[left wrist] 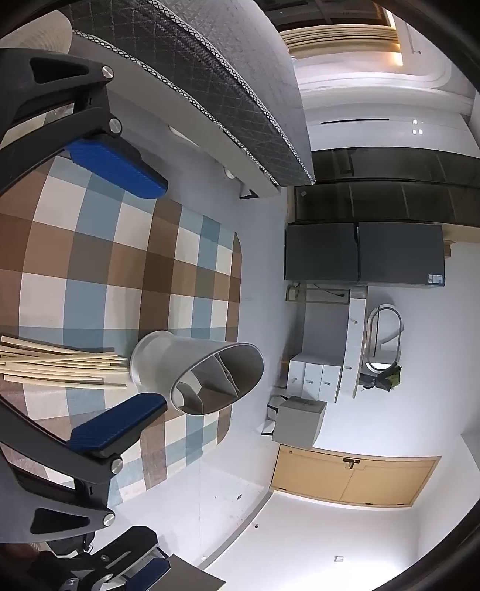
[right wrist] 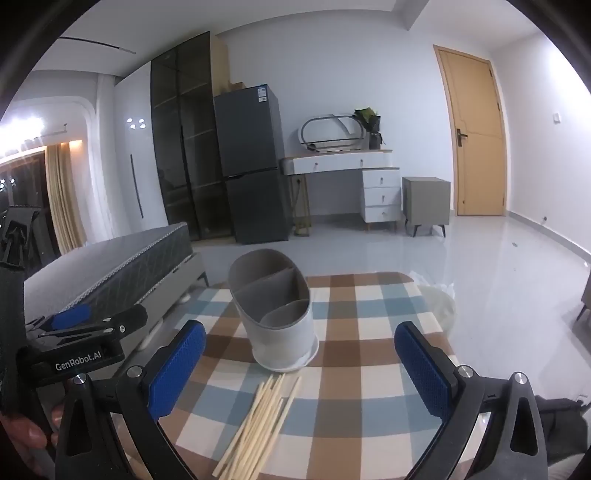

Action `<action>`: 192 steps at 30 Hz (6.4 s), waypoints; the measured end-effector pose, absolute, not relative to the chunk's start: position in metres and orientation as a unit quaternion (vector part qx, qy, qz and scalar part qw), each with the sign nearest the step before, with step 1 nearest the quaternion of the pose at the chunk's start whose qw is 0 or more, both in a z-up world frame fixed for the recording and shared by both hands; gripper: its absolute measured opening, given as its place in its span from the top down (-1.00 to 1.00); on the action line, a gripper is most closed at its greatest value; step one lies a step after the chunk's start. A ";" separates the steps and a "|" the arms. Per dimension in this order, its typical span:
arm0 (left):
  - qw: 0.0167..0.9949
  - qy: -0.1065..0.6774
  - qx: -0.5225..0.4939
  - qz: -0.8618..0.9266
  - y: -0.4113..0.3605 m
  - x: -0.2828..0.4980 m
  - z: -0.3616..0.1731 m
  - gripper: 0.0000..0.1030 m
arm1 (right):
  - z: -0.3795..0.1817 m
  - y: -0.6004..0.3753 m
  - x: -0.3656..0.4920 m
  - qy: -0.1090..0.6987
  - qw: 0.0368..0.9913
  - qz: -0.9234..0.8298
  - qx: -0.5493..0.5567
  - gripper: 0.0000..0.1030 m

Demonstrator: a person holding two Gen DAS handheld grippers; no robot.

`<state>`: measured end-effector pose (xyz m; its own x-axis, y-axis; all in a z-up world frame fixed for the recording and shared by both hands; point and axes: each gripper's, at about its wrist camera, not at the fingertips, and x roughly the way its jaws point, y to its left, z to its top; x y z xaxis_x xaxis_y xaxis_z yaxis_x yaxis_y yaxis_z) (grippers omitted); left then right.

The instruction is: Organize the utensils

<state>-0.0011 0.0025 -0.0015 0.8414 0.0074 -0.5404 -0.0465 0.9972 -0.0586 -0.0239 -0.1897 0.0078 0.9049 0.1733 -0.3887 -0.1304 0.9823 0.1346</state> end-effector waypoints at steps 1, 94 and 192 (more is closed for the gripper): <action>0.959 0.281 -0.036 0.014 0.003 -0.001 -0.001 -0.98 | 0.008 -0.190 -0.024 0.204 0.974 0.078 0.053 -1.00; 0.798 0.593 -0.042 -0.096 -0.049 0.126 -0.150 0.30 | -0.054 -0.235 0.057 0.374 0.899 0.084 0.213 -0.98; 0.969 0.175 -0.150 -0.095 0.005 0.154 0.078 0.96 | 0.121 -0.194 0.110 0.137 0.966 0.177 0.127 0.92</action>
